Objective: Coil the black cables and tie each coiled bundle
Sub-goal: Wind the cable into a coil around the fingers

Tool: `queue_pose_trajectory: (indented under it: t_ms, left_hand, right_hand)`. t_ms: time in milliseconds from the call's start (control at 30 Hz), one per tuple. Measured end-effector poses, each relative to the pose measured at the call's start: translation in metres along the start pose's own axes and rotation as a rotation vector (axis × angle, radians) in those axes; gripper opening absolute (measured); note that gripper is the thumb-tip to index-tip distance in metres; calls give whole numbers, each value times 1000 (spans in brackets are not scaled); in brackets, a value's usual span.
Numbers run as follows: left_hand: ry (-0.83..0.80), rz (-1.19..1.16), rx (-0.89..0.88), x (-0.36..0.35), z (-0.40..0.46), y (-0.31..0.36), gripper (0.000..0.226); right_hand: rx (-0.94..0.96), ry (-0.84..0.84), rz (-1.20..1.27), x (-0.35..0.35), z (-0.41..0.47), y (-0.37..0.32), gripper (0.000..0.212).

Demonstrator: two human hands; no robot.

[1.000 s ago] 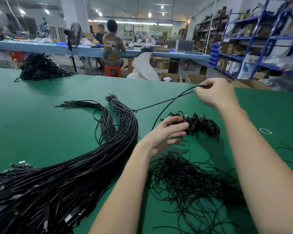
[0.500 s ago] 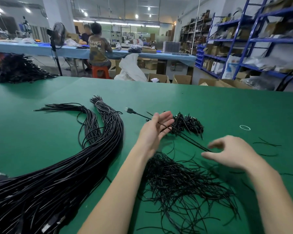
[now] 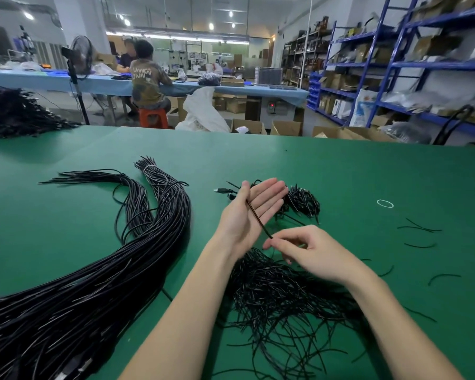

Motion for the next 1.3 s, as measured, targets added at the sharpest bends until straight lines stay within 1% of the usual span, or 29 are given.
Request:
queue_pose_trajectory:
  t_ms: [100, 167, 233, 267, 333, 400, 467, 533, 600, 667, 700, 767, 800, 867, 933, 1067, 1167, 1233, 1300]
  left_hand:
    - [-111, -122, 49, -2, -5, 10, 64]
    - [-222, -119, 132, -1, -12, 17, 67]
    - [-337, -18, 235, -2, -18, 20, 67]
    - [-396, 60, 289, -2, -21, 20, 66]
    - [-493, 242, 393, -5, -25, 18, 69]
    - [-521, 385, 486, -6, -25, 13, 73]
    - [-484, 480, 531, -8, -23, 6, 75]
    - [-387, 556, 496, -8, -19, 1, 74]
    - [-269, 598, 387, -7, -14, 0, 69]
    - [-170, 555, 267, -5, -10, 3, 57]
    - [-132, 503, 235, -3, -9, 5, 54]
    - [-72, 356, 198, 1, -7, 9, 57]
    - [-38, 278, 179, 3, -6, 12, 58]
    - [9, 146, 146, 7, -4, 19, 58]
    - [-21, 43, 133, 9, -3, 23, 61]
    - [-185, -85, 111, 6, -8, 28, 63]
    - [-300, -101, 112, 4, -12, 30, 65]
    - [-368, -50, 149, 3, -15, 30, 66]
    - [-429, 3, 205, 1, -18, 28, 66]
  right_hand:
    - [-14, -111, -25, 3, 2, 3, 24]
    - [-58, -119, -58, 10, 7, 4, 27]
    - [-115, -103, -127, 24, 16, 2, 36]
    - [-141, -107, -167, 31, 22, 0, 34]
    - [-180, -160, -228, 47, 34, -9, 23]
    - [-198, -224, -266, 59, 46, -26, 21]
    - [-214, -211, -297, 65, 57, -46, 21]
    - [-204, -148, -264, 65, 66, -64, 22]
    - [-140, -60, -310, 57, 69, -77, 18]
    - [-58, 87, -373, 46, 65, -79, 13]
    - [-34, 159, -302, 39, 62, -75, 13]
    - [-65, 216, 25, 27, 50, -61, 10]
    - [-86, 200, 145, 21, 44, -54, 8]
    - [-87, 99, 248, 9, 34, -41, 9]
    - [-62, -9, 296, 0, 28, -27, 17]
    - [-91, -174, 284, 0, 22, -7, 36]
    - [-65, -247, 95, 8, 23, -1, 50]
    - [-56, -285, 2, 18, 26, -1, 51]
    - [-56, -300, -14, 31, 32, -6, 39]
Point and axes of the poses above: each hand's wrist, its own z-axis towards the middle knuckle, its own x-axis out of the back of the hand, y = z × x, the point moved 2 cm from there along z, towards the middle knuckle, and after that the axes turned 2 degrees about y, right-handed, at the moved point
